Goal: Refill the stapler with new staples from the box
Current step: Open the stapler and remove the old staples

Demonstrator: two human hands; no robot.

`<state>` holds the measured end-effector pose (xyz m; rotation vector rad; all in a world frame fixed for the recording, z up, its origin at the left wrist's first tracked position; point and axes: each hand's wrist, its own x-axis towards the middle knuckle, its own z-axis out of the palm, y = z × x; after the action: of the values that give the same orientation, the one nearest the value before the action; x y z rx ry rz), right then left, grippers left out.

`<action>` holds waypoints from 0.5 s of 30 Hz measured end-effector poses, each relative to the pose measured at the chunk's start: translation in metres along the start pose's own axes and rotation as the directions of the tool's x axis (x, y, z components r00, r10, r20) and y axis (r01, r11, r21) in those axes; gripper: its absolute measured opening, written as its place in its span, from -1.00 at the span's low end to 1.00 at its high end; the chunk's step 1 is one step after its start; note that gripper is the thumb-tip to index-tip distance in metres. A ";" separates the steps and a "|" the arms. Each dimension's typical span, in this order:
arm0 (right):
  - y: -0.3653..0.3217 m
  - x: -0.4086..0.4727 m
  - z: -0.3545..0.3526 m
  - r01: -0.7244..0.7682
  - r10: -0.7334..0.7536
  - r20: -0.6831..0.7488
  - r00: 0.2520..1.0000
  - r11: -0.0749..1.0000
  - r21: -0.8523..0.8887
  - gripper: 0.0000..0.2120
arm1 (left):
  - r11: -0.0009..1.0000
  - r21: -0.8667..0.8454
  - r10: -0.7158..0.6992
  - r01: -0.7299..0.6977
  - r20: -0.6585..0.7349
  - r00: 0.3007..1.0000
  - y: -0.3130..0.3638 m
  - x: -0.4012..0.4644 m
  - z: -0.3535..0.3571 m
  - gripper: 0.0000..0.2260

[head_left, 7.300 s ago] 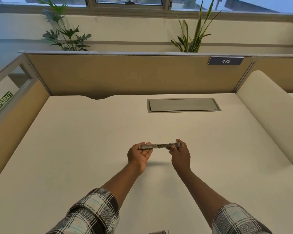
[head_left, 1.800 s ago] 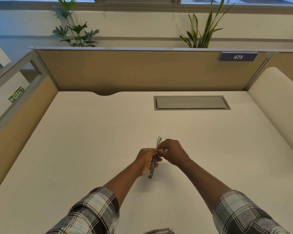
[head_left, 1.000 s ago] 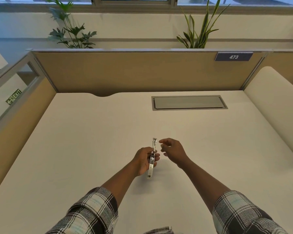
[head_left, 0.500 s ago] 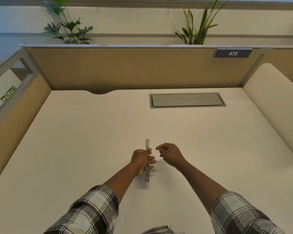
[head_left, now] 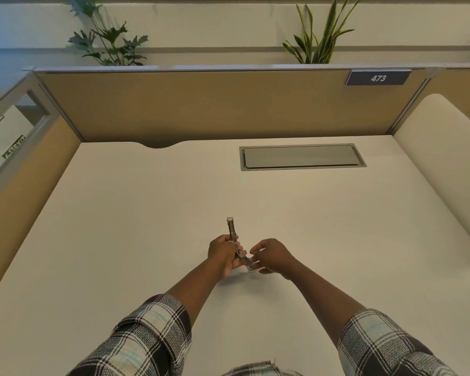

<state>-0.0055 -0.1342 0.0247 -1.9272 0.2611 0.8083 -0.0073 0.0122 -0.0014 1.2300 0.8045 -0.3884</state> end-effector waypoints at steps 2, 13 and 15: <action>-0.002 -0.003 0.002 -0.071 0.061 0.086 0.994 0.990 0.119 -0.87 | 1.000 0.008 0.005 -0.005 -0.045 0.999 -0.001 0.003 0.000 -0.86; -0.016 0.001 -0.009 -0.100 0.127 -0.062 0.990 0.941 0.322 -0.91 | 0.995 0.098 0.011 -0.010 -0.014 1.000 -0.004 -0.008 -0.009 -0.83; -0.015 0.005 -0.010 -0.086 0.137 -0.130 0.982 0.937 0.340 -0.96 | 0.986 0.161 0.038 -0.035 -0.020 0.999 -0.006 -0.009 -0.008 -0.84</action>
<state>0.0101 -0.1348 0.0356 -1.6642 0.5688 0.6432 -0.0196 0.0167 0.0001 1.4002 0.7808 -0.4163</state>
